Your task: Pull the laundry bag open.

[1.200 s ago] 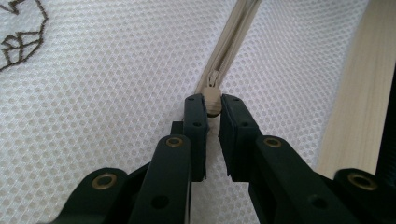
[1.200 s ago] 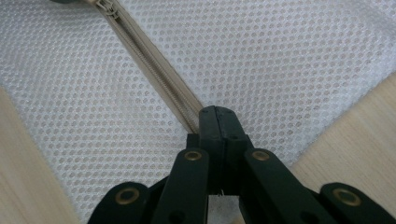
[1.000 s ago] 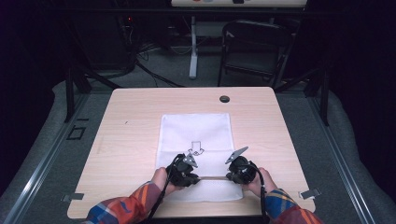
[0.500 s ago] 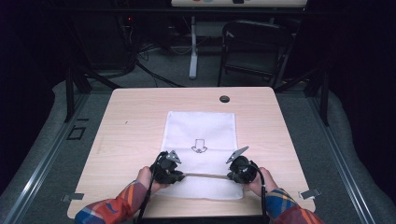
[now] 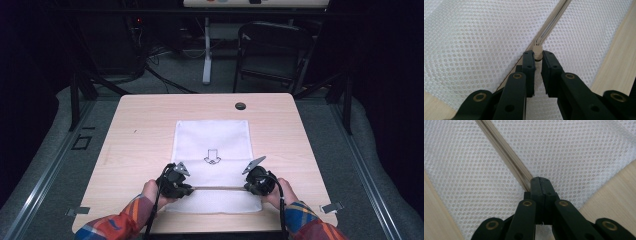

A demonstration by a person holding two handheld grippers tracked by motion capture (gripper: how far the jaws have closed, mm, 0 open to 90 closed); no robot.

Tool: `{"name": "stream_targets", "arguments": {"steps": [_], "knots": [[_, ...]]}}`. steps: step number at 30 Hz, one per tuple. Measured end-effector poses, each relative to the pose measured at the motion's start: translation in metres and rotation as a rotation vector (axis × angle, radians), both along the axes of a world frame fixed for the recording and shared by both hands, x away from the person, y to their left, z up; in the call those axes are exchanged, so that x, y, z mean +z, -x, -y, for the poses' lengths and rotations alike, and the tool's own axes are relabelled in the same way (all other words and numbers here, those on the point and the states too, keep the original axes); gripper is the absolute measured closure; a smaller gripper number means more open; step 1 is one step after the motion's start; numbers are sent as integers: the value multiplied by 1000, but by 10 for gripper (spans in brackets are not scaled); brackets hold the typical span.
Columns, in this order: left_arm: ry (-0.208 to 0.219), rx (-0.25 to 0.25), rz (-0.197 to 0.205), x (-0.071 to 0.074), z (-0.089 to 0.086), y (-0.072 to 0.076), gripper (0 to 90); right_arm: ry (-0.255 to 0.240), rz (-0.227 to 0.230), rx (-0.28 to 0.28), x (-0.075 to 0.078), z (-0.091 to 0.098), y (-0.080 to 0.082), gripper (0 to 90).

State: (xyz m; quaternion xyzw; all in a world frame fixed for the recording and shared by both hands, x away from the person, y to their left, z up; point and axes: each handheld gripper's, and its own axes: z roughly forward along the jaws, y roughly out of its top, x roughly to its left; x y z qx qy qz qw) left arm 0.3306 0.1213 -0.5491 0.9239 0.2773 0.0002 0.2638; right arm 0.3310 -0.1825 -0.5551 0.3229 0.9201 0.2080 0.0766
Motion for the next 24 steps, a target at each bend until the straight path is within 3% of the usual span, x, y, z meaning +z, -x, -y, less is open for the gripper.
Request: {"name": "stream_targets", "arguments": {"steps": [9,24], "knots": [[3,17,-13,-1,-8,1,812,24,1,5,1,0,-3,900],[-4,39,-14,2,-23,3,812,14,-3,0,1,0,-3,900]]}}
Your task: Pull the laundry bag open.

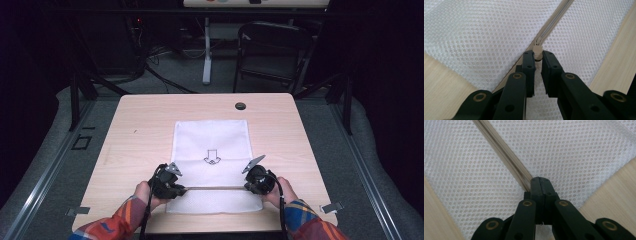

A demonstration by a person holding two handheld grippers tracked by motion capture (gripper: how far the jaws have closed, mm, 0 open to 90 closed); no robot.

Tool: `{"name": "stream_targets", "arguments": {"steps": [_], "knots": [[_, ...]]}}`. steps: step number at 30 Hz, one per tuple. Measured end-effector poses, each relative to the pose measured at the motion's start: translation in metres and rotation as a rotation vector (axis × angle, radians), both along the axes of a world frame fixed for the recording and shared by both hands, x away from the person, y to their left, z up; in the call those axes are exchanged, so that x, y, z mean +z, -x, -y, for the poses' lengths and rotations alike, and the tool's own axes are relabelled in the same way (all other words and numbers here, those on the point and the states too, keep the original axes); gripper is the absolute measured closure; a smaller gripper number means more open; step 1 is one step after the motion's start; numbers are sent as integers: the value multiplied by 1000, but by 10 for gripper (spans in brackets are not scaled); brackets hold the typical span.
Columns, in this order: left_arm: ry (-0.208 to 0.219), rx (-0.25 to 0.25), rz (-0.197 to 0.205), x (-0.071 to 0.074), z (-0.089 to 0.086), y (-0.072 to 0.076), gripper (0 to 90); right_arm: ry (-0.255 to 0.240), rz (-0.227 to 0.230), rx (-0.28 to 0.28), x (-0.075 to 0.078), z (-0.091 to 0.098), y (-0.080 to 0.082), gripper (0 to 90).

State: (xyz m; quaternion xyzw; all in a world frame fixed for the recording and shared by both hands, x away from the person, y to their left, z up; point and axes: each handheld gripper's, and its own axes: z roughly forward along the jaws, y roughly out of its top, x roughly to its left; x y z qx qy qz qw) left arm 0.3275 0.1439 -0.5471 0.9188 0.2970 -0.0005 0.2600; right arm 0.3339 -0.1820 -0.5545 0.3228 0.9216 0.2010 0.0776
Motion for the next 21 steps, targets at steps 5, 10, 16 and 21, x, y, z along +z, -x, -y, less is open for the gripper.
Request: {"name": "stream_targets", "arguments": {"steps": [5,10,16,21], "knots": [[-2,4,1,0,-3,1,812,-6,2,-7,0,0,0,900],[-4,12,0,1,-8,1,812,0,0,-2,0,0,0,900],[-6,9,-1,1,-9,2,812,4,4,-4,0,0,0,900],[-12,13,-2,1,-12,2,812,-4,2,-7,0,0,0,900]]}}
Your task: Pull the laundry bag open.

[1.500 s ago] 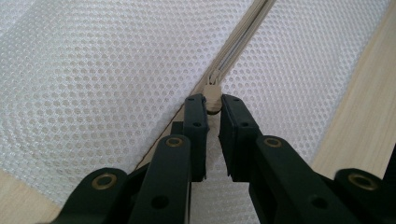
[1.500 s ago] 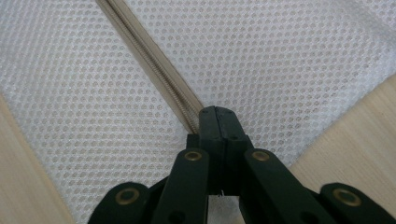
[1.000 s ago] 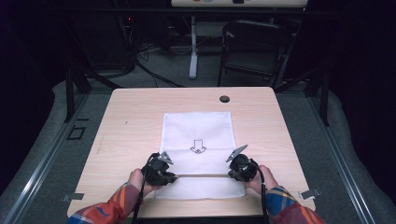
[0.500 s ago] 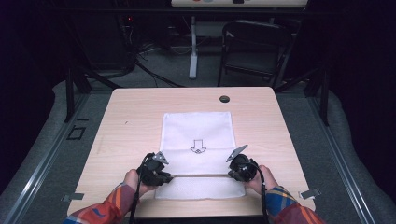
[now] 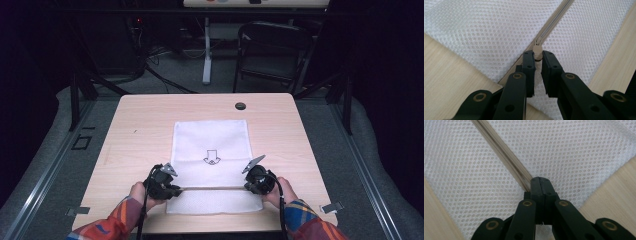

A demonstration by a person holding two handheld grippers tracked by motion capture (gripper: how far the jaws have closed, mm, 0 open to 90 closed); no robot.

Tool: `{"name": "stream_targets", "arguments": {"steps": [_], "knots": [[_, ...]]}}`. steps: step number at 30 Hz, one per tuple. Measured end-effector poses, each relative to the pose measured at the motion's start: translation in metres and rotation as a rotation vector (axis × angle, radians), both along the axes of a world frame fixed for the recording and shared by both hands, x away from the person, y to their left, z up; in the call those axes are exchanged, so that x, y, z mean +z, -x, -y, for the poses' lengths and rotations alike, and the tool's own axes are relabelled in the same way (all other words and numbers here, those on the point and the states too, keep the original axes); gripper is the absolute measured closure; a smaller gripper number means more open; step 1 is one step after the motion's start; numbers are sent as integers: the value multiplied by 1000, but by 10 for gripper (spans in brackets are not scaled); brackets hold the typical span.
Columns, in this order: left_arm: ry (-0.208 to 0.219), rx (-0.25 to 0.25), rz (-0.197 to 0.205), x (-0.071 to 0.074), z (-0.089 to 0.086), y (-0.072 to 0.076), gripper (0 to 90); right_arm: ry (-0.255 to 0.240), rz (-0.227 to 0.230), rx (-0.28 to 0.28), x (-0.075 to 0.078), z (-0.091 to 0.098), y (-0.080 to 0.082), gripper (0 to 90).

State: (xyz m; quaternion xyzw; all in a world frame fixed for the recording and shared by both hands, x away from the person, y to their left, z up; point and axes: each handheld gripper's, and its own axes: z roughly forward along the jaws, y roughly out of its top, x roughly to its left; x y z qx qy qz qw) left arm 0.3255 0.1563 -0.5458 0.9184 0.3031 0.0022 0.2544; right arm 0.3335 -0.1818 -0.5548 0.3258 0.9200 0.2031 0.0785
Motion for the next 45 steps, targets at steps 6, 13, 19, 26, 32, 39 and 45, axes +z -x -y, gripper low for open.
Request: {"name": "stream_targets", "arguments": {"steps": [6,13,19,26,32,39,45], "knots": [[-4,10,-3,0,-4,1,812,5,-2,4,0,0,0,900],[13,26,-9,1,-10,2,812,-1,1,-3,0,0,0,900],[0,29,-15,1,-14,2,812,0,1,-2,0,0,0,900],[-13,48,-17,1,-21,2,811,5,3,-3,0,0,0,900],[-11,73,-19,1,-28,3,811,1,1,-4,0,0,0,900],[-43,105,-13,2,-31,3,811,-1,0,-7,0,0,0,900],[-52,133,-20,3,-39,4,812,3,-4,-2,0,1,0,900]]}}
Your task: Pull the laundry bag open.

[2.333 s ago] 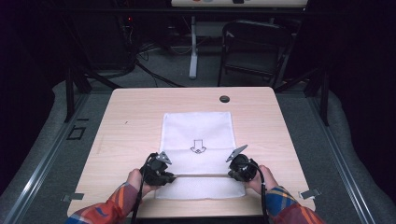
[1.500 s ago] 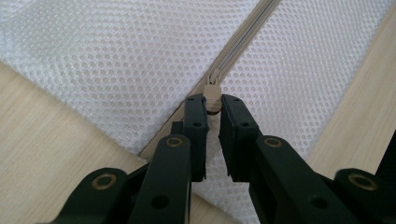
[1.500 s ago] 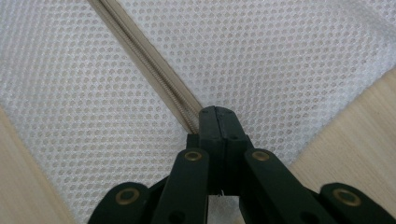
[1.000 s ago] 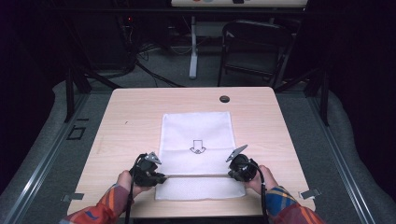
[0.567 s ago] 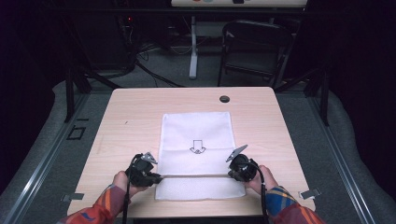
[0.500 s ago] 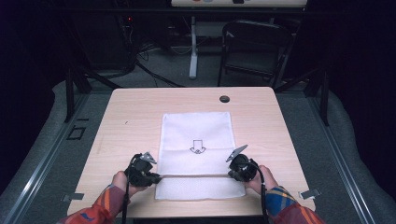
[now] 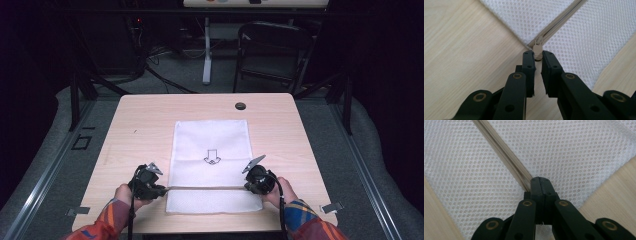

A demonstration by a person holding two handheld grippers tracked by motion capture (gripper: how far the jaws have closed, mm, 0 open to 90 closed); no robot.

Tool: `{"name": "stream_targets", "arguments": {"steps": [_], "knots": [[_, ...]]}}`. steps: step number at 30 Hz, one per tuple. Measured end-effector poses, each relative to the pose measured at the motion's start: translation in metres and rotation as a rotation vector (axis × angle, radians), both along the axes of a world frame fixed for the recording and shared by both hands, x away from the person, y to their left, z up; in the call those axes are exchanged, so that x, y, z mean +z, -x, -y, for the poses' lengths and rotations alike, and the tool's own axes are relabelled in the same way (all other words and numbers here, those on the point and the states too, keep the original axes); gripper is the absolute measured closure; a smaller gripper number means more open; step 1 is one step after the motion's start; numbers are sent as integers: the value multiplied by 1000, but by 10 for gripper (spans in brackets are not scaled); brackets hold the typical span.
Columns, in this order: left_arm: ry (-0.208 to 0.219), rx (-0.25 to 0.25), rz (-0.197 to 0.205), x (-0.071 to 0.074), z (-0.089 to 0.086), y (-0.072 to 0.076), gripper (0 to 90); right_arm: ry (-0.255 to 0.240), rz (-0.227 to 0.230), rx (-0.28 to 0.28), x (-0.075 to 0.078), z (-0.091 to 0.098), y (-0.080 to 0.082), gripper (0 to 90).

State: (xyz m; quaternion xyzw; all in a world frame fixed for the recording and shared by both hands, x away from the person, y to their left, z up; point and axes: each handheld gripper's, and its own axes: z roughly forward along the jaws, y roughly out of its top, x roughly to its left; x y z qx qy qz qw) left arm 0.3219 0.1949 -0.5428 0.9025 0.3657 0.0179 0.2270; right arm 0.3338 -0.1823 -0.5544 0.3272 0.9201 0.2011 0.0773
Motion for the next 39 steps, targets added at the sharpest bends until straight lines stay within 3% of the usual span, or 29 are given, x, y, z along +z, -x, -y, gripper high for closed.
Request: {"name": "stream_targets", "arguments": {"steps": [12,18,25,28,30,35,39], "knots": [[1,15,-28,-3,-4,-2,811,0,0,-1,0,0,0,900],[3,21,-64,-6,-4,-4,809,0,1,0,0,0,0,900],[-36,27,-91,-9,-1,-6,794,-4,9,0,0,-2,2,899],[-23,35,-94,-8,-3,-7,662,10,27,1,6,-2,3,804],[-9,45,-80,-5,-5,-7,532,-20,52,-11,12,0,4,727],[46,81,-15,11,-11,-2,300,-61,81,-50,31,9,10,427],[49,112,38,21,-17,5,184,-91,102,-91,41,19,17,223]]}}
